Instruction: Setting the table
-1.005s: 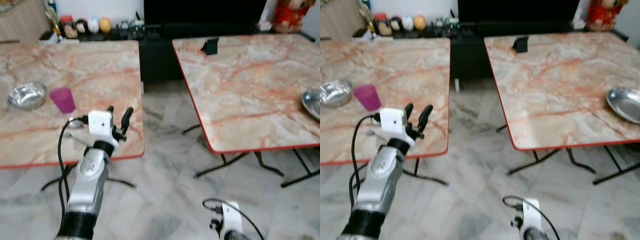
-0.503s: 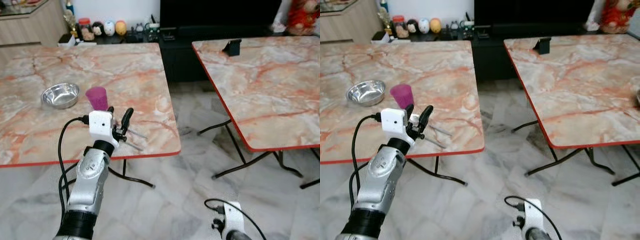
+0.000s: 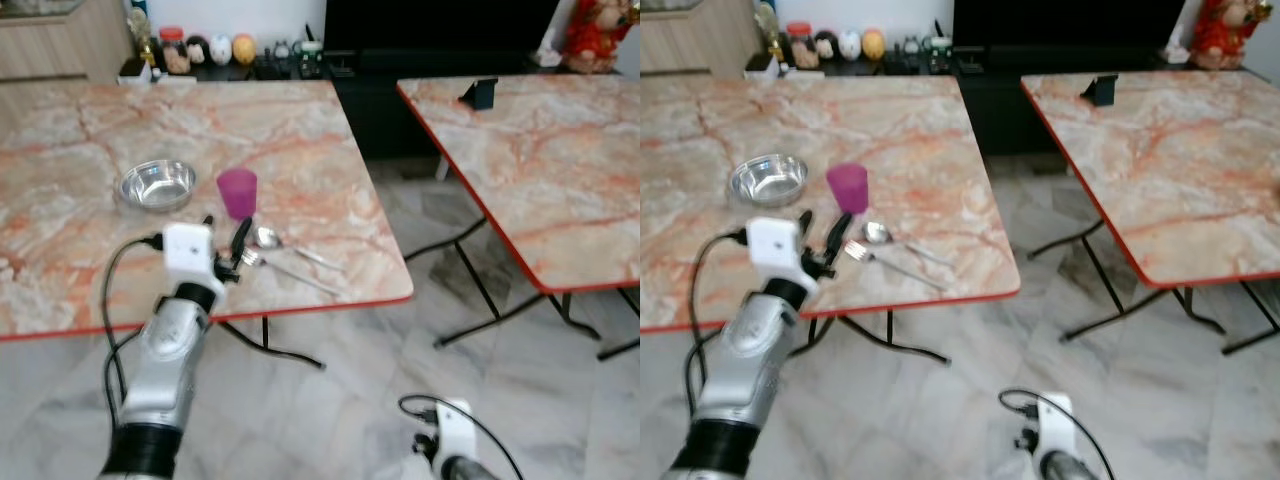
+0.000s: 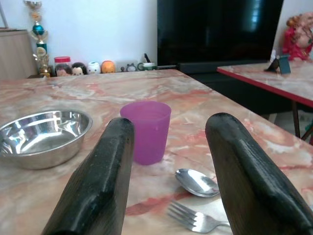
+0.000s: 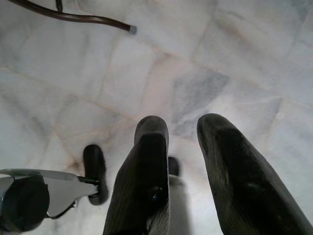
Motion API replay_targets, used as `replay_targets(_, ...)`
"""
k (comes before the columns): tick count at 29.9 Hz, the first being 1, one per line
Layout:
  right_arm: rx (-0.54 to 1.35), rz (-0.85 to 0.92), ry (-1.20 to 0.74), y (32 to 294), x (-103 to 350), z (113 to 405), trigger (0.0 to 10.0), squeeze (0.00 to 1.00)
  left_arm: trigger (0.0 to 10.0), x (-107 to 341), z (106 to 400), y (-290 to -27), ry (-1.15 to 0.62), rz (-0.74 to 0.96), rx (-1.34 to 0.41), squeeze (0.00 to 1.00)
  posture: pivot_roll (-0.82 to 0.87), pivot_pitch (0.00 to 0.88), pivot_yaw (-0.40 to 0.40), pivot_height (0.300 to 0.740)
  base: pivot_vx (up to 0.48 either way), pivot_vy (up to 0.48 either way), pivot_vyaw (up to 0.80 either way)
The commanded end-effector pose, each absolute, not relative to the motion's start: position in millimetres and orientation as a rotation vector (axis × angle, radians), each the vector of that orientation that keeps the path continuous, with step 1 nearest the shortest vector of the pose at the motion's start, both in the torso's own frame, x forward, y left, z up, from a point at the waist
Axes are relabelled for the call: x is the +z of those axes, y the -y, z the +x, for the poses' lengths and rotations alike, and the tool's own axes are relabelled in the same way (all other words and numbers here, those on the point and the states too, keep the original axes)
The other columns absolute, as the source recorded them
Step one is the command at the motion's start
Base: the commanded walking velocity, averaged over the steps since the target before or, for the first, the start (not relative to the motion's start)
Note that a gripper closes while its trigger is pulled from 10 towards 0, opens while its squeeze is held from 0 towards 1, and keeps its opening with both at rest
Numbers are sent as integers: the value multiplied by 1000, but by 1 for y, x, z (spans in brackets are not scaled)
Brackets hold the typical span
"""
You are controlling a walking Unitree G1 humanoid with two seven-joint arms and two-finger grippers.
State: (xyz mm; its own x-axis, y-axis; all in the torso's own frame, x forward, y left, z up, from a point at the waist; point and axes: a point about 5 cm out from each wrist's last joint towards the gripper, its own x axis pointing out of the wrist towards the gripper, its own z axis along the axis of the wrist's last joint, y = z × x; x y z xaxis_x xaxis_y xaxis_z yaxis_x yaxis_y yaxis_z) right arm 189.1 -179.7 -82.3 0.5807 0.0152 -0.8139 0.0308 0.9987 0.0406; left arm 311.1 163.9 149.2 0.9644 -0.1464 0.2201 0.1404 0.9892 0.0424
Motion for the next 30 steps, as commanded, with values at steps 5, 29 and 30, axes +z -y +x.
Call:
replay_targets(5,-10,29,-958,187,-82,188,10000,0,10000,152,311,-157,242,24,-158,0,93,0,-40,740,0,335,0)
replay_targets(29,-1,27,-958,188,-82,187,10000,0,10000,151,310,-158,239,24,-149,0,94,0,-44,740,0,333,0)
replay_targets(30,-1,27,-958,188,-82,187,10000,0,10000,151,310,-158,239,24,-149,0,94,0,-44,740,0,296,0)
